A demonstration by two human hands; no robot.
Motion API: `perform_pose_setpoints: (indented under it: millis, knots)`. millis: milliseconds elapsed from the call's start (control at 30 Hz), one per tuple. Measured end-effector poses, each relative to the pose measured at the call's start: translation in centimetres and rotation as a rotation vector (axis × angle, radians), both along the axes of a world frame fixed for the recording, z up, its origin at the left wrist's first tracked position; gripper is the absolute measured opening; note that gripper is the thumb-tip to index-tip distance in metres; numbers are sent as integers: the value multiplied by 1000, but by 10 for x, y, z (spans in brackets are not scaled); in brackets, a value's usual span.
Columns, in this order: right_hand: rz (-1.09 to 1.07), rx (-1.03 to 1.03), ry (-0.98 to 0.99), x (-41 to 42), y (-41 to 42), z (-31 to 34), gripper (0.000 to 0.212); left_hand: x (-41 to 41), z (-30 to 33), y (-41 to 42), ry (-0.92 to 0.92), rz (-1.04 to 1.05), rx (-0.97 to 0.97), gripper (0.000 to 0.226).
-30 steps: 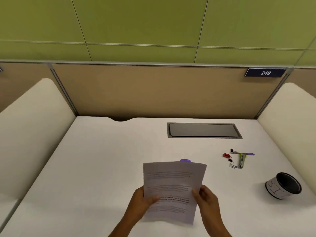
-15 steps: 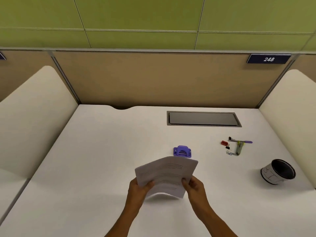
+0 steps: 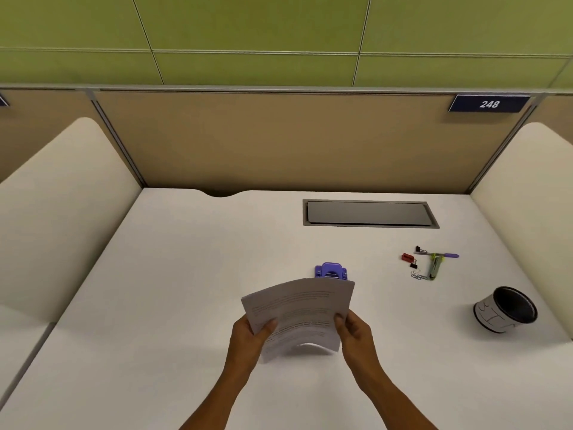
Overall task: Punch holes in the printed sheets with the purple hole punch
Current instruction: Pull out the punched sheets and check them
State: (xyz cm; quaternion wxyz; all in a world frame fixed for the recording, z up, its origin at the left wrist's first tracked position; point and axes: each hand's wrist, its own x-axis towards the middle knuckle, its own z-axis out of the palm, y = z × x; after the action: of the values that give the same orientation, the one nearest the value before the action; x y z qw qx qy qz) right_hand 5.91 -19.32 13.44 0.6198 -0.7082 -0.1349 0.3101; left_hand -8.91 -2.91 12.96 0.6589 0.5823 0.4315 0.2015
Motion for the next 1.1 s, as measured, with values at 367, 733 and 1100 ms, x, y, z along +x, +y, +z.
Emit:
perform_pose_setpoints:
  millis: [367,733,1100]
  knots:
    - [6,-75,-22,1,-2,-7,33,2,-1,-5,-9,-11,-2,24]
    - [22,-124,-27,7,-8,-20,33,3,-5,-5,20,-39,16,23]
    - [31,-150,-230,23,0,0,26,3,17,20,44,-106,230,25]
